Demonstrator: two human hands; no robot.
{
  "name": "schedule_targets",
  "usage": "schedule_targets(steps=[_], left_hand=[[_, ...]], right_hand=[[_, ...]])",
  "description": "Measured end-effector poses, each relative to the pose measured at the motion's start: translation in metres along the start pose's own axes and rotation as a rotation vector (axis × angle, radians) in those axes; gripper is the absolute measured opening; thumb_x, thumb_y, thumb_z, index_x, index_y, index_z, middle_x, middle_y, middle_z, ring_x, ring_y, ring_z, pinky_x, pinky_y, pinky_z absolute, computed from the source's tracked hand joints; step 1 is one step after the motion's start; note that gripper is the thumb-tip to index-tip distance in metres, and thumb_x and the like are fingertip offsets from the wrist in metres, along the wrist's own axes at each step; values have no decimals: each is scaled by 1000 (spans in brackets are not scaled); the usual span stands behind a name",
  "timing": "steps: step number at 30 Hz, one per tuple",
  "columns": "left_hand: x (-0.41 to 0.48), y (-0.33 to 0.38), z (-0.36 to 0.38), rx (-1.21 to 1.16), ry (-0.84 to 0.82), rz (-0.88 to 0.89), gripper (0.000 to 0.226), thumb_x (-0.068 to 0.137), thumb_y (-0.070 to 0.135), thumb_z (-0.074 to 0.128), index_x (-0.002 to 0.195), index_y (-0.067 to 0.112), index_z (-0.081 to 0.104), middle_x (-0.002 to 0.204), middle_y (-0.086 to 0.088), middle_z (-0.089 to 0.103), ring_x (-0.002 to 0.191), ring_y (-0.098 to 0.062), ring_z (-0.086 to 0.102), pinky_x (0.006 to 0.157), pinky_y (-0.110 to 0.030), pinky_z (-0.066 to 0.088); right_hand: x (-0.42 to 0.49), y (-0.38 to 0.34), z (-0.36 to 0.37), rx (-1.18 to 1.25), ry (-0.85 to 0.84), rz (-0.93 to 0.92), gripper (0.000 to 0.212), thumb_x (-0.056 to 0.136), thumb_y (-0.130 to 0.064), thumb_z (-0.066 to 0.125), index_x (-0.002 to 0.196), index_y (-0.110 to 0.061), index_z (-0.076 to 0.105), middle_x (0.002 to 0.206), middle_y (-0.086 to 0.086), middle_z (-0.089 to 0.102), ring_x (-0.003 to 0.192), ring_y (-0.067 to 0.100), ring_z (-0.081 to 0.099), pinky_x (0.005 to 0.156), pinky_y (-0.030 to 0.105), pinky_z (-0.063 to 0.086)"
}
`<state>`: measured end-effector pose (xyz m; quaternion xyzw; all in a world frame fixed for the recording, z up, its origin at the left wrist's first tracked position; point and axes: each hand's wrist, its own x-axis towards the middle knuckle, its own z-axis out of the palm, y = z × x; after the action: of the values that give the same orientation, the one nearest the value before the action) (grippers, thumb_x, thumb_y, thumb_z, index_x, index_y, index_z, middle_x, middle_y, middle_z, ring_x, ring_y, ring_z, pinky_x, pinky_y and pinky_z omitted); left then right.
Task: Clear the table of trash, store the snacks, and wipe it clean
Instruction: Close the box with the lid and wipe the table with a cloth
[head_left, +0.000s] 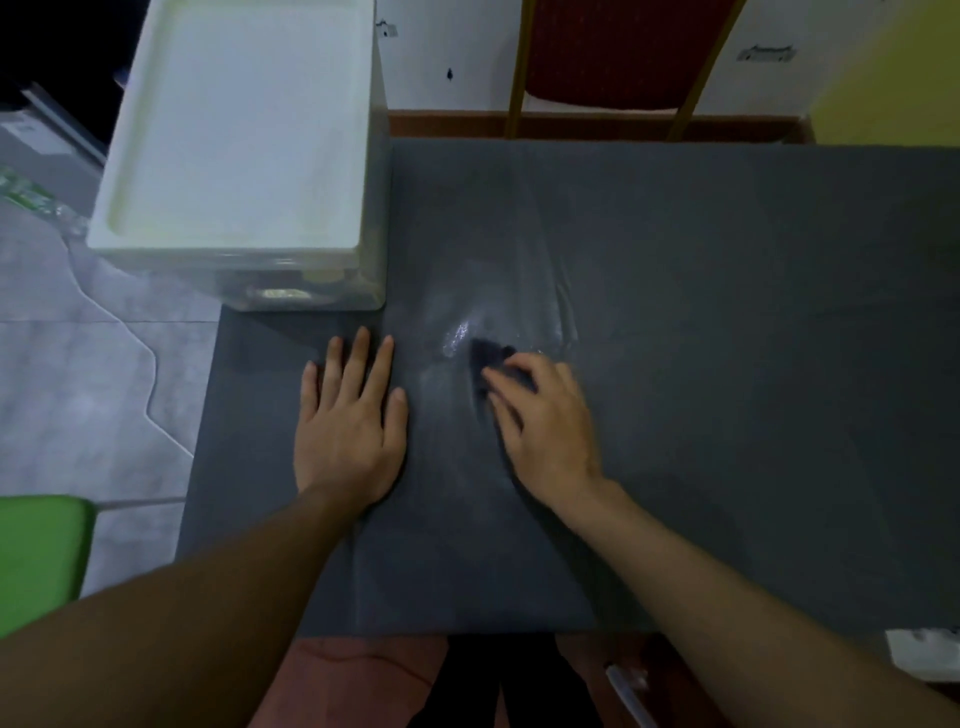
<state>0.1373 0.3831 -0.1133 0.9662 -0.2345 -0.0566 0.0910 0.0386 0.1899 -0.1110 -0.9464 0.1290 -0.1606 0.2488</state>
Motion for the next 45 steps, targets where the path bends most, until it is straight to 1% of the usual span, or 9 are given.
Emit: schedule_targets(steps=[3,9,14,17,23,25,31,36,45], left_hand=[[1,0,-1,10,-7,-13,59,102,45,23,157,29,14,165,4,10,153,-17,0,124,-43,1],[3,0,-3,11,-15,-6,59,102,44,25,157,27,14,165,4,11,153,-17,0,124,-45,4],[5,-1,-2,22,-28,-2,61,101,44,27,158,27,14,165,3,10,153,-17,-1,123,-47,7],[4,0,-3,34,-38,-2,61,101,43,28,158,27,13,165,4,10,153,-17,0,123,-47,7],[5,-1,-4,36,-62,-11,61,102,43,28,158,27,10,166,5,5,153,-16,-3,123,-48,8],[5,0,-5,29,-67,-15,61,102,43,29,158,27,10,166,5,5,153,-16,-3,123,-48,9],[6,0,-6,38,-96,-22,62,102,46,27,158,29,5,166,6,2,152,-15,-6,123,-48,8],[6,0,-8,24,-96,-20,62,102,45,29,158,28,7,166,6,3,152,-15,-4,123,-48,9],[4,-1,-6,21,-82,1,63,100,39,26,158,23,8,166,5,4,152,-14,-3,123,-48,8]], right_hand=[[11,13,-2,-20,-66,-235,28,92,-13,66,120,-15,72,116,8,62,93,27,55,78,41,50],[111,37,6,-58,176,279,27,95,-15,62,119,-17,72,113,8,59,101,29,53,86,41,51],[82,5,20,42,-32,-125,26,94,-14,65,119,-12,72,118,8,59,102,25,53,81,30,47],[106,26,17,18,-44,-264,26,91,-9,68,116,-12,74,115,9,61,99,28,54,81,34,49],[215,48,32,-15,147,204,30,95,-17,56,120,-13,72,116,13,59,106,32,53,88,22,34],[215,35,38,-10,102,133,29,95,-16,58,121,-13,71,118,12,59,107,31,52,89,24,36],[192,31,43,75,-163,-477,24,94,-11,65,116,-12,74,117,11,64,99,30,54,85,36,47],[226,33,47,24,-28,-120,26,94,-17,60,117,-19,74,116,6,62,100,30,53,84,40,49],[151,19,33,152,-197,-262,23,93,-17,67,114,-20,75,119,0,66,102,22,53,85,36,49]])
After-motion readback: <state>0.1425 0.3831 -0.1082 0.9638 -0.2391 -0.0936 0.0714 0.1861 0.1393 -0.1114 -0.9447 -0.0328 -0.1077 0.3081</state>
